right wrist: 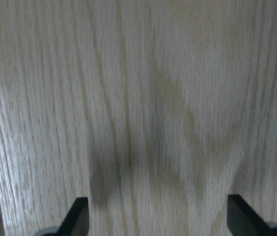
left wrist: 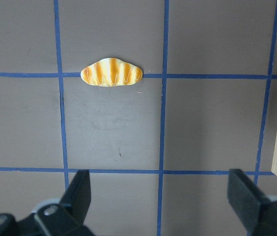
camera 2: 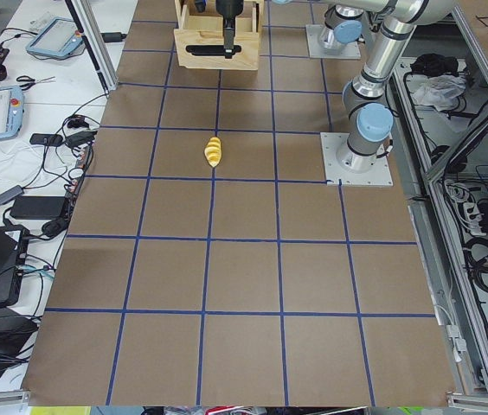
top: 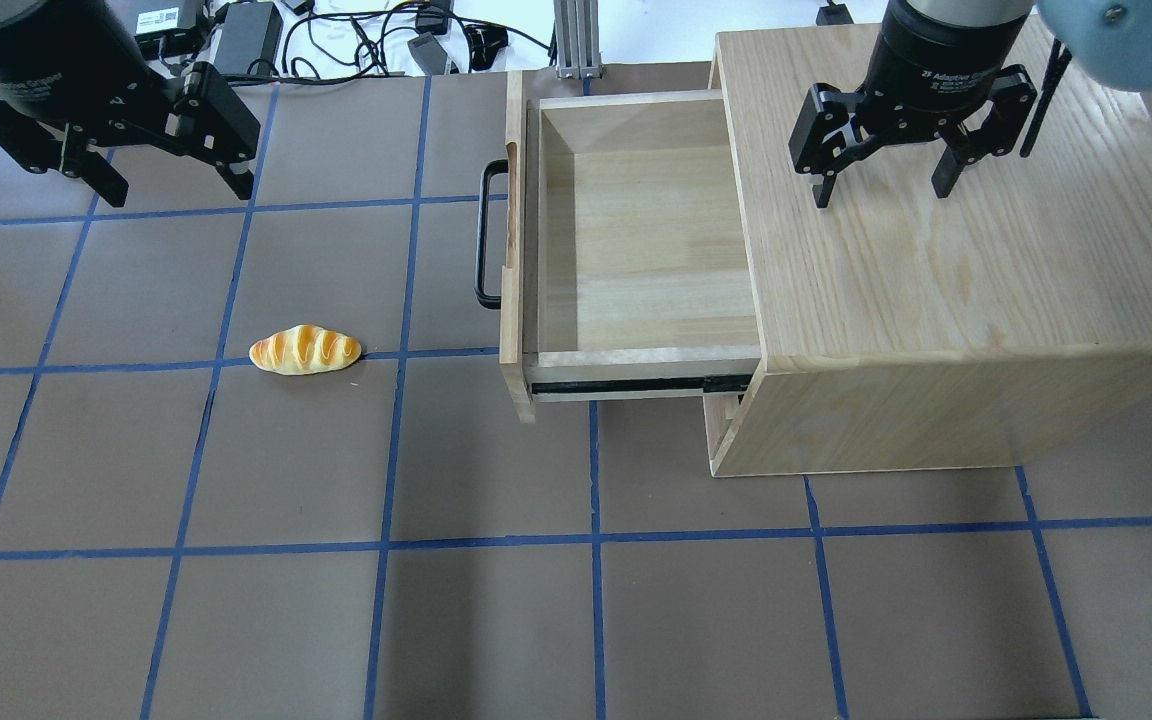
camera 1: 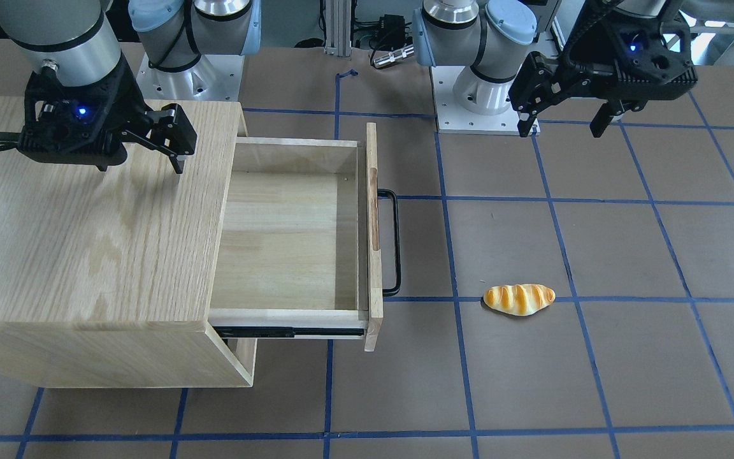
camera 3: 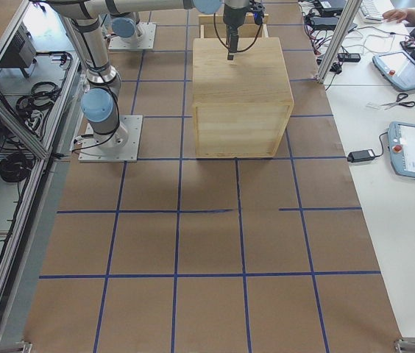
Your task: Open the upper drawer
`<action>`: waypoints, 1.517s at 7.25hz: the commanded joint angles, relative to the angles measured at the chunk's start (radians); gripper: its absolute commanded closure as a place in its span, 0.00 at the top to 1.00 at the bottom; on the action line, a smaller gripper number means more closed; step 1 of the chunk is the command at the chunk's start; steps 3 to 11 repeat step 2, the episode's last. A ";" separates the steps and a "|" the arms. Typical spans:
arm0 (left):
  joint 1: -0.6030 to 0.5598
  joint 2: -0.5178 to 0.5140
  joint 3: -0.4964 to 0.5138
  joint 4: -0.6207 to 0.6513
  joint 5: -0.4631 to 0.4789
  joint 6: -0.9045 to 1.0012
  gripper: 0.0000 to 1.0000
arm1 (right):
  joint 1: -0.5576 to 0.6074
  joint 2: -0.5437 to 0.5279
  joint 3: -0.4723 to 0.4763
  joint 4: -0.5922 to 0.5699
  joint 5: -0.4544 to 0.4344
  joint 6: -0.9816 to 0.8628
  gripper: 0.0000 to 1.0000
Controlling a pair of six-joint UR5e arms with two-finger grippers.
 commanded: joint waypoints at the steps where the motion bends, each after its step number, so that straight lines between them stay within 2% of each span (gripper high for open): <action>1: -0.002 0.000 0.005 0.006 0.002 0.000 1.00 | 0.000 0.000 0.000 0.000 0.000 -0.001 1.00; 11: -0.002 0.002 0.001 0.006 0.001 0.001 1.00 | 0.000 0.000 0.000 0.000 0.000 -0.001 1.00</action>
